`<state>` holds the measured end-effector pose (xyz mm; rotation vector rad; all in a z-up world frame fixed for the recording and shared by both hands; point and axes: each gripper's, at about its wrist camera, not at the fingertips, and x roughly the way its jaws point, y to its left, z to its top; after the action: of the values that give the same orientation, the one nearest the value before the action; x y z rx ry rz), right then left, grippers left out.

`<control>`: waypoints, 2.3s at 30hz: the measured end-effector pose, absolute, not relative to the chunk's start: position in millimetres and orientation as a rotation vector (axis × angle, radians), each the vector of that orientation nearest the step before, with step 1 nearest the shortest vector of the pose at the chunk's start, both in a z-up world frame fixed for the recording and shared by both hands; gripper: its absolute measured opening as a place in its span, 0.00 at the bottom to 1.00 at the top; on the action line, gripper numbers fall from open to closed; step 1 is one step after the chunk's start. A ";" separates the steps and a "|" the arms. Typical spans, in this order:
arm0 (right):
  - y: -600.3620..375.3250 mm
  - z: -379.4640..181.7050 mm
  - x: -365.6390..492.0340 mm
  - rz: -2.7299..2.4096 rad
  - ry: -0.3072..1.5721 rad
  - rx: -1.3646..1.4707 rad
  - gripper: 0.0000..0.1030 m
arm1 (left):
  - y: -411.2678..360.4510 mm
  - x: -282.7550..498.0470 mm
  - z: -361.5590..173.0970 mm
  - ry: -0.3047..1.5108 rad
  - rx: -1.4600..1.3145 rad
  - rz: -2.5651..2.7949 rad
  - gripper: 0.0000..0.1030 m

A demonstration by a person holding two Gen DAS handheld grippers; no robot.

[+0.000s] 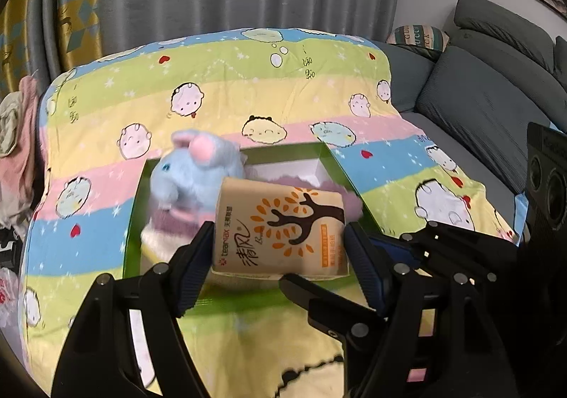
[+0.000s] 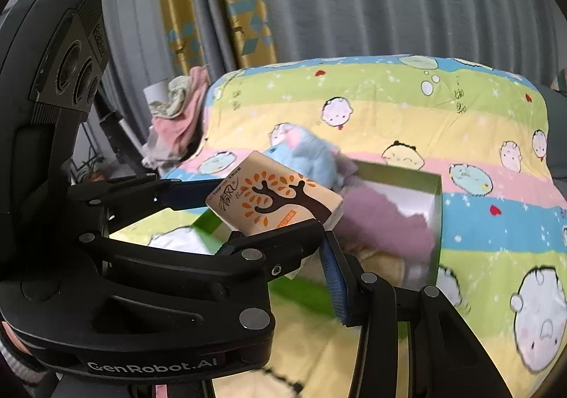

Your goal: Organize soft objects

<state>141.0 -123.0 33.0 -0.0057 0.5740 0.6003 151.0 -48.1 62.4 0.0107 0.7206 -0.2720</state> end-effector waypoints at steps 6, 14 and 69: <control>-124.3 26.6 172.0 0.583 0.602 -0.012 0.45 | -49.1 184.1 52.9 0.744 -0.009 -0.274 0.71; -118.9 9.2 208.4 0.534 0.702 -0.015 0.50 | -45.2 216.6 35.1 0.817 -0.011 -0.197 0.88; -135.5 59.4 169.8 0.250 0.891 -0.054 0.85 | 18.3 162.4 61.8 1.071 -0.047 0.135 0.99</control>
<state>169.8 -135.5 59.4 -0.0540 0.8912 0.2500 162.4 18.3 61.8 -0.0466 1.0712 0.1351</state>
